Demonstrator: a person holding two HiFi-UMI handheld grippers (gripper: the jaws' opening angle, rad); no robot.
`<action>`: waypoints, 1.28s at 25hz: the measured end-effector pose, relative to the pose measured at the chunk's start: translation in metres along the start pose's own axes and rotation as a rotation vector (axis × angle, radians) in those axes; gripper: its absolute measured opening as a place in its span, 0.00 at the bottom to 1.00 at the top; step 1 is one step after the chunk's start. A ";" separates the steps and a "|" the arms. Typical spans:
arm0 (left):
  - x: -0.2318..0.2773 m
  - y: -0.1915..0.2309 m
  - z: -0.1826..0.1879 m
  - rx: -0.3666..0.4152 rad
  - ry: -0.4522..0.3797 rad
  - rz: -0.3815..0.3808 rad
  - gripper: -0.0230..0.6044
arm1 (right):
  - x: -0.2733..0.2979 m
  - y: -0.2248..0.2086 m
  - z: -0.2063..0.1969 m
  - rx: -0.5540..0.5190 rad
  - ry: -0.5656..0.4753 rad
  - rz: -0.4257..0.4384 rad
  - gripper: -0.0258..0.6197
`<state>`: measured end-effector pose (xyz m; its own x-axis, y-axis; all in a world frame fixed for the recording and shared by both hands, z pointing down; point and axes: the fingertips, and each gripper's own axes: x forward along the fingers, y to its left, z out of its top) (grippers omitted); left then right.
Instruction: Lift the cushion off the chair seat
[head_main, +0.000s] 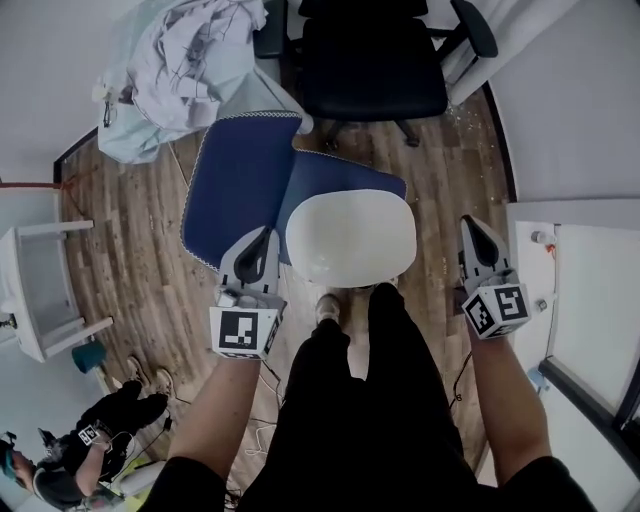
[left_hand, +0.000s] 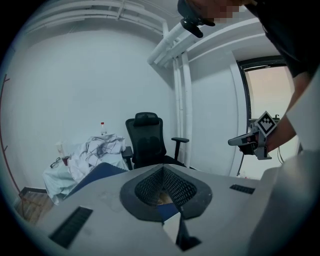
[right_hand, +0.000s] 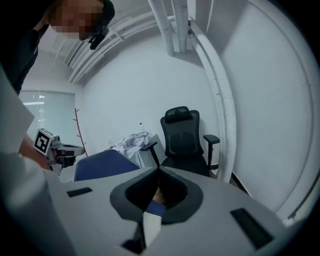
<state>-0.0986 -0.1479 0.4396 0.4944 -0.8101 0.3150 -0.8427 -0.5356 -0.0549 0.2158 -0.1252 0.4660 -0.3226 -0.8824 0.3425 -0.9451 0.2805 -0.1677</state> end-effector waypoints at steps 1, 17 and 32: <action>0.003 -0.002 -0.007 0.004 0.008 -0.007 0.04 | 0.004 0.000 -0.006 0.000 0.009 0.005 0.06; 0.041 -0.006 -0.098 -0.055 0.060 0.014 0.04 | 0.050 -0.013 -0.113 0.052 0.103 0.031 0.06; 0.065 -0.027 -0.174 -0.059 0.114 -0.008 0.04 | 0.072 -0.030 -0.198 0.081 0.188 0.036 0.06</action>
<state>-0.0810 -0.1446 0.6260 0.4763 -0.7721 0.4207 -0.8518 -0.5238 0.0031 0.2103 -0.1225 0.6792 -0.3668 -0.7844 0.5001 -0.9282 0.2724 -0.2536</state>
